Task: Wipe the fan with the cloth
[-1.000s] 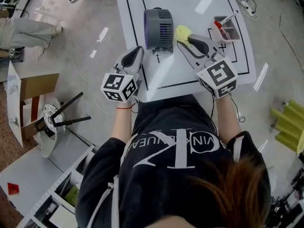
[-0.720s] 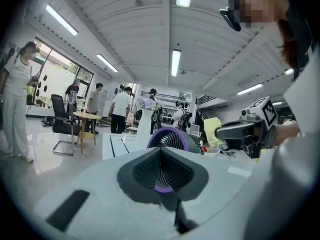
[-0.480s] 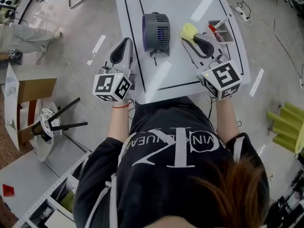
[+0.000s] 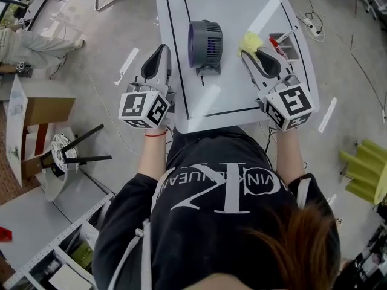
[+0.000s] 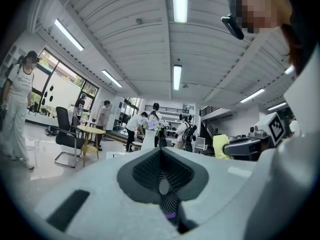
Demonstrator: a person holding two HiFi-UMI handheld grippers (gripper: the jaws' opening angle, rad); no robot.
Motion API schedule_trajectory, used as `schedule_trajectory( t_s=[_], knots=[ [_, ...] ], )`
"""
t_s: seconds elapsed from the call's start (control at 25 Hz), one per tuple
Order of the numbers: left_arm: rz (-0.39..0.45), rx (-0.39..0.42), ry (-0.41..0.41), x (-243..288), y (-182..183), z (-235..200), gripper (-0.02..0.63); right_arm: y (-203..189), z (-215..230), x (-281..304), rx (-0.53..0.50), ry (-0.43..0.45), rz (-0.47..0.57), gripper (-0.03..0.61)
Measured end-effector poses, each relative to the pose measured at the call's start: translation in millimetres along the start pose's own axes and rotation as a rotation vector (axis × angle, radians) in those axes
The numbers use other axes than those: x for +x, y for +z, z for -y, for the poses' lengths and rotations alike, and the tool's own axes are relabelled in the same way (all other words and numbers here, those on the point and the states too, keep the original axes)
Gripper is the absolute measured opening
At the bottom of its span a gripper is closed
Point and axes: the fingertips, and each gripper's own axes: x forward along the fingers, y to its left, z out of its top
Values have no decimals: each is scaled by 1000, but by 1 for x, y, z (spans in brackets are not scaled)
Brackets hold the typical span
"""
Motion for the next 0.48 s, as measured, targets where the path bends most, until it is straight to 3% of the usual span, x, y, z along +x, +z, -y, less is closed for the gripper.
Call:
schedule_trajectory(
  t_s=[0.48],
  knots=[
    [40, 77, 24, -3, 25, -2, 11, 7, 1, -2, 14, -23, 35, 69]
  ],
)
